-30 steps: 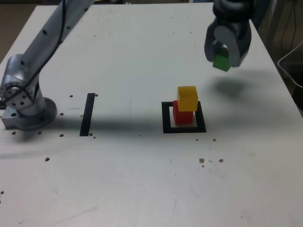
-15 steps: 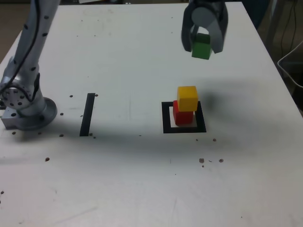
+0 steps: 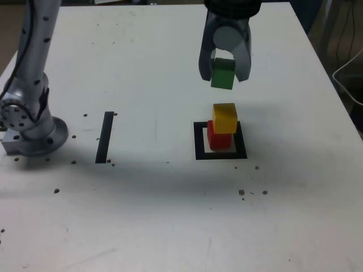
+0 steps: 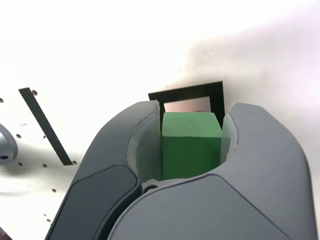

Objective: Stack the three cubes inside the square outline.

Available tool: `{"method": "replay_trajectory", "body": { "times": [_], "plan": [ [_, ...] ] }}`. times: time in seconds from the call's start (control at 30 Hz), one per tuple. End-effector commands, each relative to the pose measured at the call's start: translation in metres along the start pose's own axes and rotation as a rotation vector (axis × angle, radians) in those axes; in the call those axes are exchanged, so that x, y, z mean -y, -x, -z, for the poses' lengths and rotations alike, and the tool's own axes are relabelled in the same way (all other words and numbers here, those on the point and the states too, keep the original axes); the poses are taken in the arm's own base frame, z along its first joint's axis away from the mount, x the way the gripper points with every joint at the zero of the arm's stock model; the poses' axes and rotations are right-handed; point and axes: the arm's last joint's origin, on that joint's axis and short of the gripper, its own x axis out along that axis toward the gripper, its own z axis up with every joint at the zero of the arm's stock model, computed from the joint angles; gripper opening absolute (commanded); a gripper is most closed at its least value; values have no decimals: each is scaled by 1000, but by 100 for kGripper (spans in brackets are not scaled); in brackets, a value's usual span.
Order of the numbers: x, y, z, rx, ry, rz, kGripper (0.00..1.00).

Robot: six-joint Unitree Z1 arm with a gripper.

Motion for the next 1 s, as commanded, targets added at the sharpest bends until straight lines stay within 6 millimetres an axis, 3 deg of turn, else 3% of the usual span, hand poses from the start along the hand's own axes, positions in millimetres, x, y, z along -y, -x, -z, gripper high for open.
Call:
{"method": "replay_trajectory", "body": {
  "times": [0.0,0.47,0.97],
  "plan": [
    [3,4,2,15,0,8,17],
    [21,13,13,35,15,75,17],
    [30,4,10,29,74,62,17]
  ]
}}
